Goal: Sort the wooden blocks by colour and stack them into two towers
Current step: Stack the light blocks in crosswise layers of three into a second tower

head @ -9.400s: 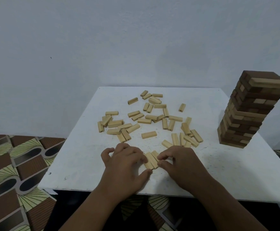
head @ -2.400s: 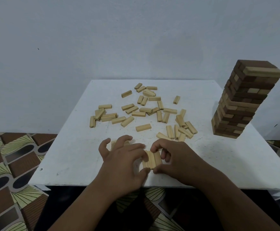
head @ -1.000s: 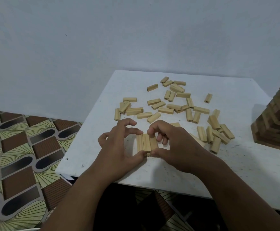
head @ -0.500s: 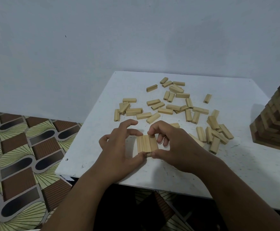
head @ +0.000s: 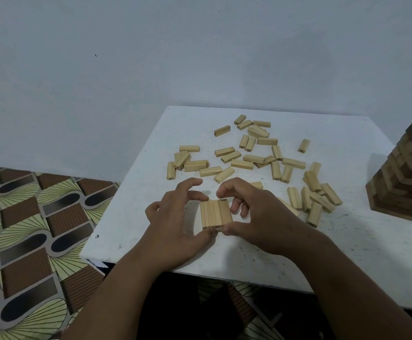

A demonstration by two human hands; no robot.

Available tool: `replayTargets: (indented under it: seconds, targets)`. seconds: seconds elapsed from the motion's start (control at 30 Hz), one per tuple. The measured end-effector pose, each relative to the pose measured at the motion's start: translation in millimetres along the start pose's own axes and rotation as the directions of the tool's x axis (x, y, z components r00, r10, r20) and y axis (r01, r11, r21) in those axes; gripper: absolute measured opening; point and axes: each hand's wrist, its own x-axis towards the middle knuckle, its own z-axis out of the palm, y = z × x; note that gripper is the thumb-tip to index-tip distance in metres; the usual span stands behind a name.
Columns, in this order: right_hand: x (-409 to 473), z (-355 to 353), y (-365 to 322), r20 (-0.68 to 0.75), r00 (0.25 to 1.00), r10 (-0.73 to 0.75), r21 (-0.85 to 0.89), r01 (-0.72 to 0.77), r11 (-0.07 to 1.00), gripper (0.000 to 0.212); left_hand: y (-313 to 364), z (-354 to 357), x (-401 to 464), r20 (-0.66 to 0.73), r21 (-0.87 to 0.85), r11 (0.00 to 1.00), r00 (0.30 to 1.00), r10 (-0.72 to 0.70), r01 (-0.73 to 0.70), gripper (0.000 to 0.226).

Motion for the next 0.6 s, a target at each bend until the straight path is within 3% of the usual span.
replayTargets:
  seconds: [0.17, 0.3, 0.43, 0.6]
  targets:
    - [-1, -3, 3, 0.01, 1.0, 0.006, -0.019, -0.006, 1.0, 0.065, 0, -4, -2, 0.02, -0.045, 0.999, 1.0, -0.022, 0.023, 0.085]
    - [3, -11, 4, -0.03, 0.999, -0.01, -0.027, 0.01, 1.0, 0.056, 1, -13, 2, -0.01, -0.15, 0.987, 0.998, -0.066, 0.064, 0.07]
    - [18, -12, -2, -0.095, 0.993, -0.071, -0.025, 0.068, 0.997, 0.043, 0, -19, 13, -0.087, -0.21, 0.973, 0.989, -0.119, 0.098, 0.056]
    - [55, -3, -7, -0.092, 0.994, -0.051, 0.036, 0.055, 0.998, 0.029, -18, -26, 48, -0.265, -0.14, 0.98, 0.949, -0.172, 0.139, 0.028]
